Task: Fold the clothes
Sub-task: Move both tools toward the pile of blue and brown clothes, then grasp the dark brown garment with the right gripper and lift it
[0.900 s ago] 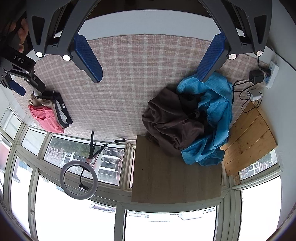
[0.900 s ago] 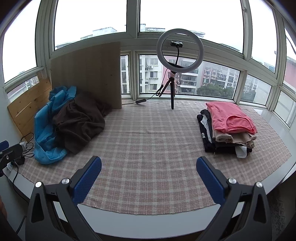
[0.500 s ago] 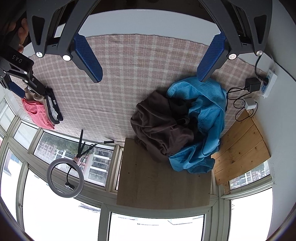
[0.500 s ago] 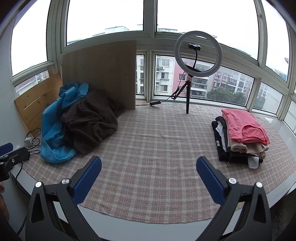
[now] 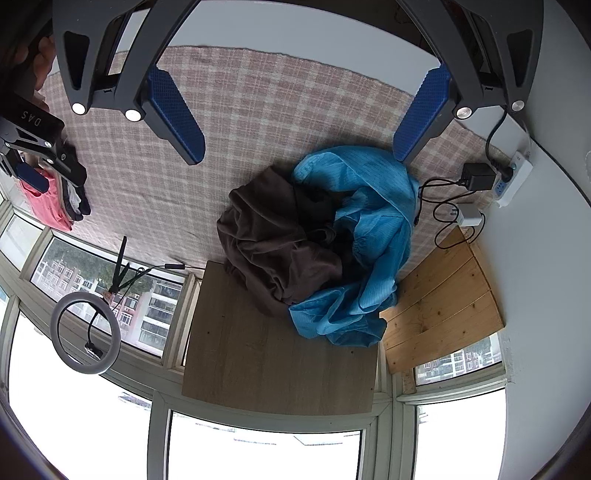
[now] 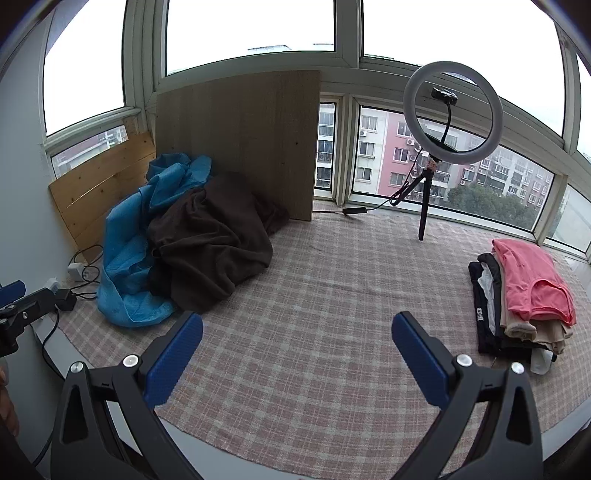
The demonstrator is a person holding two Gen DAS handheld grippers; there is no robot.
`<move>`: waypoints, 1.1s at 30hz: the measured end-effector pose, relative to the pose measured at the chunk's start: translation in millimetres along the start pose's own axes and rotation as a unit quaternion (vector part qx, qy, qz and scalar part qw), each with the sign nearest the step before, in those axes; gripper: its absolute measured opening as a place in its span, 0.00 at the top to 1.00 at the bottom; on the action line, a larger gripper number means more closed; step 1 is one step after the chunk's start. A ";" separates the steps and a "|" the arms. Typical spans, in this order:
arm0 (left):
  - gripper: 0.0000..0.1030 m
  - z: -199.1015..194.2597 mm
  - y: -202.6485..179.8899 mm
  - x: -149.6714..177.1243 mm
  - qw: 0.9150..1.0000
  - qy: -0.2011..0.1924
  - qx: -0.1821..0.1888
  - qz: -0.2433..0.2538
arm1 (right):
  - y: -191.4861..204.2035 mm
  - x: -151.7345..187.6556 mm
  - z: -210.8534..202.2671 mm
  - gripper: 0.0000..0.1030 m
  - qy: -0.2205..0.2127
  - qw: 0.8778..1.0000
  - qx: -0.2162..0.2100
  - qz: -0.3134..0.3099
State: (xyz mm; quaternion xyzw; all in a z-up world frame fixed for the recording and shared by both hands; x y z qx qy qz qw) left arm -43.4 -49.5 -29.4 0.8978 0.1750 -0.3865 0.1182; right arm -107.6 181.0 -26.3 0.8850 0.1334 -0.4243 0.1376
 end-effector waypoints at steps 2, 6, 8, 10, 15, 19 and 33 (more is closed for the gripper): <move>0.01 3.0 4.6 -2.5 1.000 -0.001 -0.013 -0.013 | 1.6 -5.5 8.7 0.00 0.000 1.000 -0.011 -0.010; 0.01 9.0 15.0 -9.2 0.998 -0.004 -0.039 -0.041 | 1.9 -19.3 25.9 0.00 -0.005 0.999 -0.034 -0.035; 0.01 12.6 19.6 -13.1 0.997 -0.003 -0.052 -0.050 | 1.3 -26.8 34.5 0.00 -0.010 0.998 -0.045 -0.048; 0.01 15.2 24.5 -17.4 0.996 -0.005 -0.070 -0.057 | 0.4 -34.8 43.2 0.00 -0.015 0.996 -0.058 -0.059; 0.01 16.6 44.0 -34.9 0.990 -0.014 -0.113 -0.081 | -0.3 -61.6 71.0 0.00 -0.022 0.990 -0.110 -0.080; 0.01 18.2 63.1 -53.2 0.985 -0.024 -0.136 -0.100 | 7.5 -82.4 98.1 0.00 -0.017 0.985 -0.143 -0.094; 0.01 106.3 100.9 -95.6 0.995 -0.001 -0.085 -0.060 | 106.1 -79.3 239.6 0.33 0.095 0.967 -0.205 -0.114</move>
Point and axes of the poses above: each gripper's, at about its wrist camera, not at the fingertips, and z roughly the way its jaws point, y to its left, x to its underside, the point moved 2 cm from there along z, roughly the way its jaws point, and after that the axes turned 13 degrees about -x, right-handed, at the moved point
